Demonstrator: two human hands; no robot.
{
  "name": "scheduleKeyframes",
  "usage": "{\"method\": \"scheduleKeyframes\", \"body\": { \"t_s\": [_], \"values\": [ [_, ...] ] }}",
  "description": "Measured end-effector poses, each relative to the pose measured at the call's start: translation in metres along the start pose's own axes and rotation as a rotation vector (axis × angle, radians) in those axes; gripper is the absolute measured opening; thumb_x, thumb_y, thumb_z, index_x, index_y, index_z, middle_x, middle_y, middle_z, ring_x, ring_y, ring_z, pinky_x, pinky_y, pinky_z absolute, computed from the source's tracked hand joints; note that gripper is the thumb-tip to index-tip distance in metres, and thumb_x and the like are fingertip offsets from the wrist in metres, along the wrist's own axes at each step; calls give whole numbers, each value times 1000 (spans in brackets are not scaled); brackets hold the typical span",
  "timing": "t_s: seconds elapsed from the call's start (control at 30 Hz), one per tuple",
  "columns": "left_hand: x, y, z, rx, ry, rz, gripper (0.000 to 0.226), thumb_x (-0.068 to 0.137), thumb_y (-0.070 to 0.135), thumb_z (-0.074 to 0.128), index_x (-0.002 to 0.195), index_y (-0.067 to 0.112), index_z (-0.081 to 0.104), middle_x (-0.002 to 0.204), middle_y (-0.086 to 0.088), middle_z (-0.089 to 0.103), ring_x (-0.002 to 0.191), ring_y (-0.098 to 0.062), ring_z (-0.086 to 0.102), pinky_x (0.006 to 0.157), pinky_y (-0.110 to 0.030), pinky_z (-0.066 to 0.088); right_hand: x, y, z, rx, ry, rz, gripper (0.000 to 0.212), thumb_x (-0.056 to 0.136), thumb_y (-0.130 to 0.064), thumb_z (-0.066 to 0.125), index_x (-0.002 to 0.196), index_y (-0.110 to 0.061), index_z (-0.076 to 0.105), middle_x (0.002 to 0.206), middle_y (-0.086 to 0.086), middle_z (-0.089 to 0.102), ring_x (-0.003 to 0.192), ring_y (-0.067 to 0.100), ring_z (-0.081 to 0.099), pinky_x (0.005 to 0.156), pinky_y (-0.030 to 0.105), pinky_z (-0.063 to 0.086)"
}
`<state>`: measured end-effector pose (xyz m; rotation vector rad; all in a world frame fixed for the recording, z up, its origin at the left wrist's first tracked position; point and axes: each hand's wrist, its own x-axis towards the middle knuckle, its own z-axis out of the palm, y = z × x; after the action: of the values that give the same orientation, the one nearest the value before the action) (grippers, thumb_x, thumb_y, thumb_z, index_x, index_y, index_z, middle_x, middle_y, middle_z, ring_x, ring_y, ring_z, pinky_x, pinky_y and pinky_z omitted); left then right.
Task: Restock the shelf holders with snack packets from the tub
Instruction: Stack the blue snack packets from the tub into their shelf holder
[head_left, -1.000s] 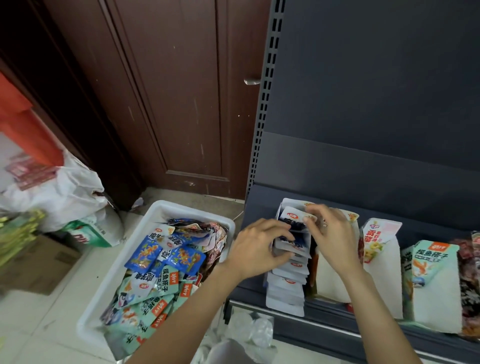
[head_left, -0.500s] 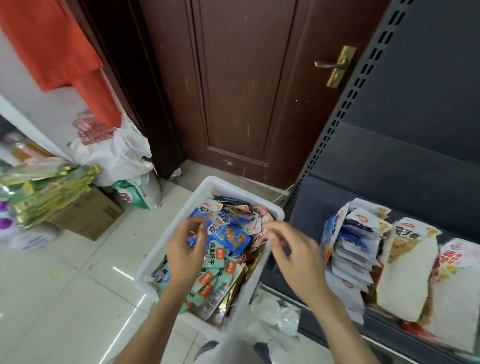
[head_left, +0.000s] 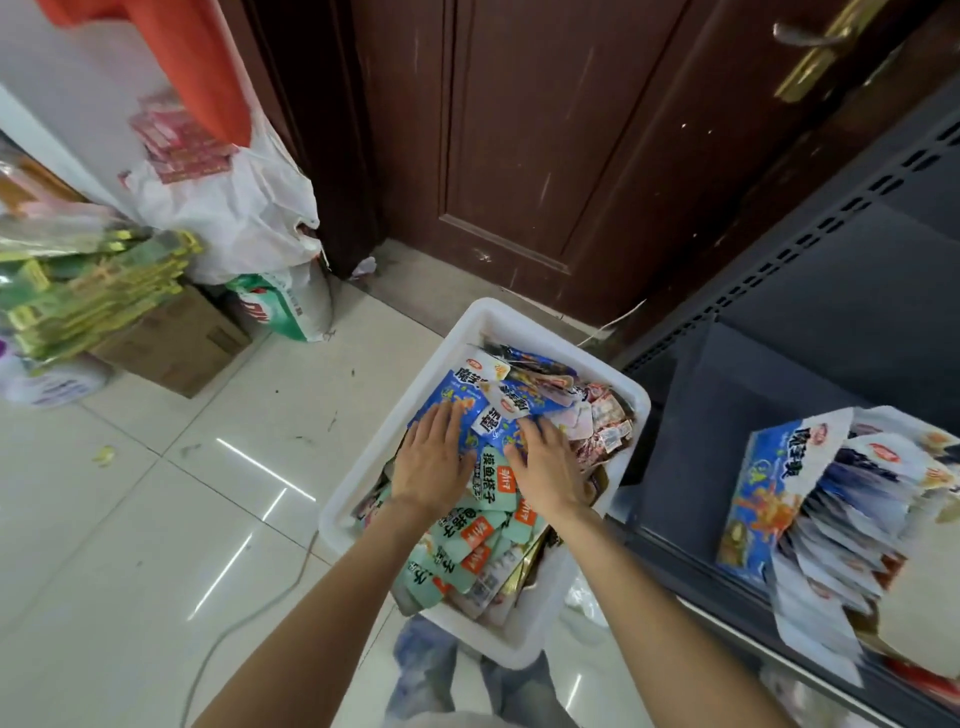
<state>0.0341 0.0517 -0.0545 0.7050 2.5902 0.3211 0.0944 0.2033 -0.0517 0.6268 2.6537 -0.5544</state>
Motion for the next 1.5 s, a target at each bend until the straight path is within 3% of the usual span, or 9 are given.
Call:
{"method": "scheduleKeyframes", "body": {
  "t_s": [0.27, 0.43, 0.63, 0.73, 0.8, 0.9, 1.2, 1.33, 1.5],
  "values": [
    [-41, -4, 4, -59, 209, 108, 30, 96, 37, 50, 110, 16, 65, 116, -4, 60, 117, -25, 51, 97, -36, 41, -43, 3, 8, 84, 71, 55, 43, 87, -40, 65, 124, -24, 48, 127, 8, 47, 110, 24, 50, 81, 28, 44],
    [-22, 4, 3, -223, 173, -76, 52, 86, 45, 62, 127, 16, 49, 132, -8, 43, 119, -26, 43, 97, -34, 41, -54, 11, 8, 538, 112, 336, 56, 81, -20, 75, 124, -16, 39, 109, 7, 66, 80, 15, 63, 59, 20, 44],
    [-3, 8, -8, -316, 2, -260, 100, 76, 33, 76, 150, 14, 11, 128, -14, 49, 117, -30, 48, 97, -38, 42, -45, 14, -17, 186, 196, 332, 56, 85, -23, 71, 132, -16, 43, 99, 11, 71, 90, 32, 68, 73, 38, 53],
    [-19, 0, -19, -758, 42, -310, 86, 81, 14, 72, 148, 23, 18, 116, -11, 64, 96, -30, 65, 82, -42, 54, -48, 21, -39, 386, 250, 402, 45, 85, -15, 69, 126, -16, 51, 96, 5, 72, 97, 29, 66, 84, 38, 50],
    [-38, -2, -32, -1271, 52, -346, 72, 87, 8, 66, 142, 30, 27, 119, -10, 64, 94, -29, 68, 78, -44, 56, -61, 29, -54, 820, 236, 424, 36, 83, -10, 70, 115, -19, 57, 91, 2, 69, 95, 25, 67, 87, 40, 52],
    [-58, 3, -48, -1678, 42, -291, 61, 88, 0, 60, 132, 39, 42, 110, -8, 70, 90, -29, 70, 63, -39, 58, -91, 31, -72, 1438, 166, 331, 34, 84, -3, 67, 109, -23, 56, 102, 10, 69, 89, 21, 69, 68, 32, 57],
    [-63, 53, -74, -1706, -17, -100, 63, 87, -3, 57, 137, 33, 44, 125, -10, 63, 109, -35, 62, 87, -52, 53, -149, 34, -99, 1641, 219, 138, 51, 85, 14, 52, 115, -28, 46, 95, 4, 73, 83, 19, 70, 71, 39, 58],
    [-51, 104, -89, -1677, -36, -168, 25, 90, 17, 60, 114, 19, 66, 110, -7, 71, 100, -26, 67, 86, -48, 52, -178, 60, -127, 1872, 393, 81, 35, 80, 0, 58, 108, -20, 62, 95, 0, 73, 80, 13, 69, 66, 29, 58],
    [-32, 204, -115, -1615, -79, 185, 14, 91, 17, 60, 95, 25, 72, 99, -1, 73, 84, -15, 70, 73, -36, 58, -213, 116, -155, 1835, 807, 120, 13, 81, -24, 60, 94, -24, 64, 91, -8, 70, 79, 6, 66, 67, 25, 57]
  ]
}}
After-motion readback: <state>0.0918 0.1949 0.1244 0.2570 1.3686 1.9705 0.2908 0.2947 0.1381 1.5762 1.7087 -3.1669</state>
